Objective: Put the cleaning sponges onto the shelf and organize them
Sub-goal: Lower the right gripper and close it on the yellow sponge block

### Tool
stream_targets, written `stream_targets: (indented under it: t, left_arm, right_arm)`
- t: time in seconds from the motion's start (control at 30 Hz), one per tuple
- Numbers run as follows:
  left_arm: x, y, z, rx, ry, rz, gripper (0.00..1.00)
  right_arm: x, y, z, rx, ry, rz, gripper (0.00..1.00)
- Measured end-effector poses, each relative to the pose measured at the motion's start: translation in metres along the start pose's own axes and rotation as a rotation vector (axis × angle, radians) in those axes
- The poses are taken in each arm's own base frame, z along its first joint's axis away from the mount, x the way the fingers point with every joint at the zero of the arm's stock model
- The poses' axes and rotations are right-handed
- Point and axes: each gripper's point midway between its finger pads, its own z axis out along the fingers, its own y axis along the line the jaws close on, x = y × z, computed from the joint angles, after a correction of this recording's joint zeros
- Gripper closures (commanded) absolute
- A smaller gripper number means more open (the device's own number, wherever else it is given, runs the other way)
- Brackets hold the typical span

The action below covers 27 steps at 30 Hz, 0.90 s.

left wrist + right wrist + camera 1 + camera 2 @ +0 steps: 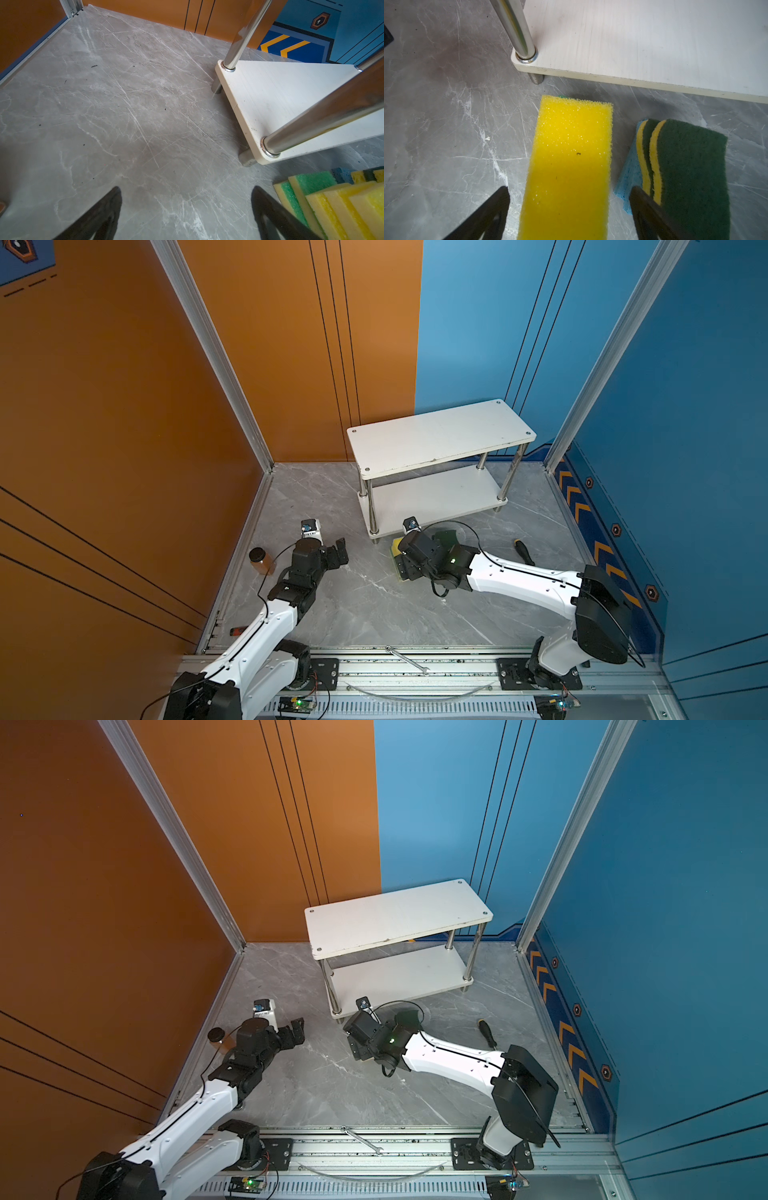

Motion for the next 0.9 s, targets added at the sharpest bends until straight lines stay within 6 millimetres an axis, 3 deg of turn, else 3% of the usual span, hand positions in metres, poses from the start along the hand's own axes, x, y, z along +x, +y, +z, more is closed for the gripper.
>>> stream_targets:
  t: [0.9]
  left_arm:
    - [0.003,0.001,0.005,-0.008,0.021,0.002,0.02]
  right_arm:
    - [0.013,0.008,0.017,-0.023,0.07,-0.014,0.22]
